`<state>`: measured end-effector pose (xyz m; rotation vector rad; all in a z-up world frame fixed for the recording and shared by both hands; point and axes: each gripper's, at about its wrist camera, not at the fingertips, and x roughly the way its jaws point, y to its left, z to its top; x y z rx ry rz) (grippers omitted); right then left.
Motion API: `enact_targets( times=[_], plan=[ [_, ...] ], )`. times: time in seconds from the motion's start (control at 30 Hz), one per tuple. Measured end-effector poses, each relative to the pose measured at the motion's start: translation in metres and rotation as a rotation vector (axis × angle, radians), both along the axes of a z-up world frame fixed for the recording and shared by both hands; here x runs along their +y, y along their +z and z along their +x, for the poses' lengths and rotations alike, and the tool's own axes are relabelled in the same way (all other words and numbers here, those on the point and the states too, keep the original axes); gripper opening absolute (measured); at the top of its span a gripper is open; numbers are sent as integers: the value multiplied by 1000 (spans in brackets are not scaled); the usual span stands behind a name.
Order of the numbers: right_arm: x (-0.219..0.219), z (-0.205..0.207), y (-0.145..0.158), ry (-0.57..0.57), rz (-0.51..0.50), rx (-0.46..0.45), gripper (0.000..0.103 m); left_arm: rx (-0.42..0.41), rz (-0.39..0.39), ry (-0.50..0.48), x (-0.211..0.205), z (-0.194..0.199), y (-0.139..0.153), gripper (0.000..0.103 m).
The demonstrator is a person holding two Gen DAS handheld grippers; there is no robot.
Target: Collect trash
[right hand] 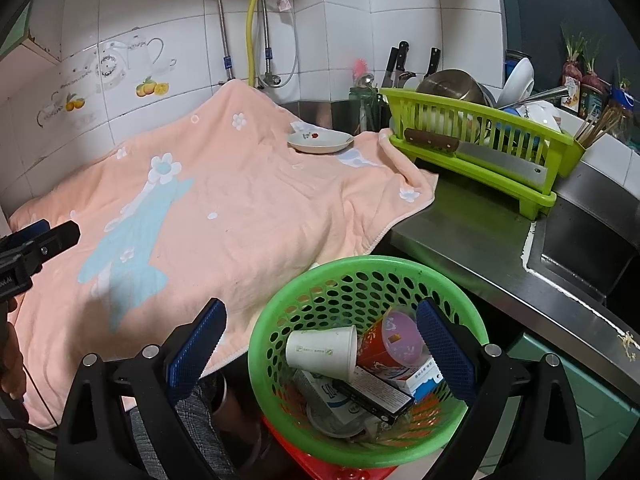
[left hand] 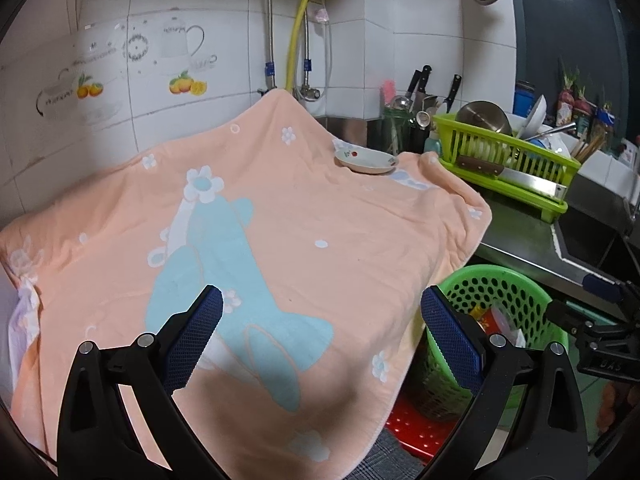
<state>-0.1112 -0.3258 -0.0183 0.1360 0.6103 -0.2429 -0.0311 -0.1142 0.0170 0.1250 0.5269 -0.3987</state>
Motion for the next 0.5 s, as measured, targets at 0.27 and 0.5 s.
enact_targets(
  times=[0.27, 0.5],
  plan=[
    [1, -5, 2, -7, -5, -8, 93, -38, 16, -5, -6, -12, 4, 98],
    [2, -11, 4, -15, -6, -15, 93, -42, 30, -21, -13, -18, 1, 98]
  ],
)
